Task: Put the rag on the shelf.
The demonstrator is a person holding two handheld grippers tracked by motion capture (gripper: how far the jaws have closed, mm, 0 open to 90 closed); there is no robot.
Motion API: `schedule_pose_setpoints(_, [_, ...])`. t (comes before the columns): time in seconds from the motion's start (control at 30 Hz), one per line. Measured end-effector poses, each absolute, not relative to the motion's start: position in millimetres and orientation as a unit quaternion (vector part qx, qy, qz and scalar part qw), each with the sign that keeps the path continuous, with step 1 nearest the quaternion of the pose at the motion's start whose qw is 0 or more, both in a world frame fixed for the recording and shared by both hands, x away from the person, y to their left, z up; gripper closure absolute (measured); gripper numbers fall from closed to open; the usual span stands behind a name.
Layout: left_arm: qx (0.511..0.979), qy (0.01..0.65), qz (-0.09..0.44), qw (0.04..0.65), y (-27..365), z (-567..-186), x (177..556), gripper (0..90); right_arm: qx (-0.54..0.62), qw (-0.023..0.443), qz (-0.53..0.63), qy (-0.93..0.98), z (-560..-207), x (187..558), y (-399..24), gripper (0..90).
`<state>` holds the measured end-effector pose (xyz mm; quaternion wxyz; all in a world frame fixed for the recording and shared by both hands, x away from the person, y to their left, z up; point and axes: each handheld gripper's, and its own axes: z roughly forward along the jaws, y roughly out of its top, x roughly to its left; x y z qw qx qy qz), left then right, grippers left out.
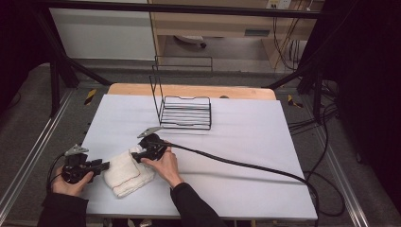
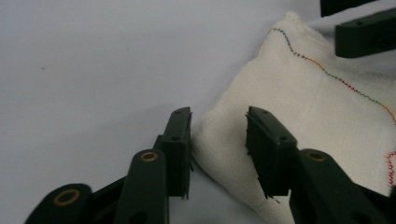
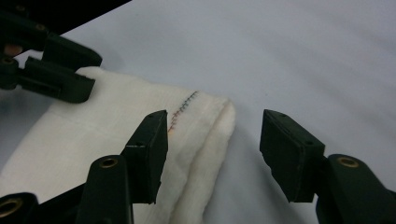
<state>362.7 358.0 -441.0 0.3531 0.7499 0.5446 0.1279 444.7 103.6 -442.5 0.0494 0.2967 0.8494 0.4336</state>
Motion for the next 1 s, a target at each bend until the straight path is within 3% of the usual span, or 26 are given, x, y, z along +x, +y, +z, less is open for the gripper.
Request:
schedule_pose_setpoints(0.23, [0.750,0.545,0.115,0.357,355,-441,365,77.6,0.300,0.032,0.422,0.855,-451,466,120,45.3])
schedule_pose_setpoints(0.43, [0.747,0.547,0.106,0.362,357,-443,366,78.4,0.290,0.024,0.422,0.859,-456,467,126,50.1])
schedule_pose_setpoints(0.5, [0.746,0.548,0.108,0.362,357,-444,366,77.2,0.283,0.015,0.422,0.861,-456,466,126,60.1])
schedule_pose_setpoints(0.53, [0.745,0.549,0.111,0.361,356,-444,366,77.2,0.283,0.015,0.422,0.861,-456,466,126,60.1])
schedule_pose_setpoints(0.57, [0.748,0.548,0.115,0.356,355,-443,365,76.9,0.283,0.004,0.424,0.860,-456,464,127,67.9])
schedule_pose_setpoints(0.73, [0.753,0.544,0.118,0.350,353,-442,366,78.7,0.288,-0.030,0.426,0.857,-457,465,127,80.5])
schedule_pose_setpoints(1.0, [0.744,0.536,0.133,0.376,355,-436,363,82.2,0.285,-0.004,0.440,0.852,-444,460,122,83.0])
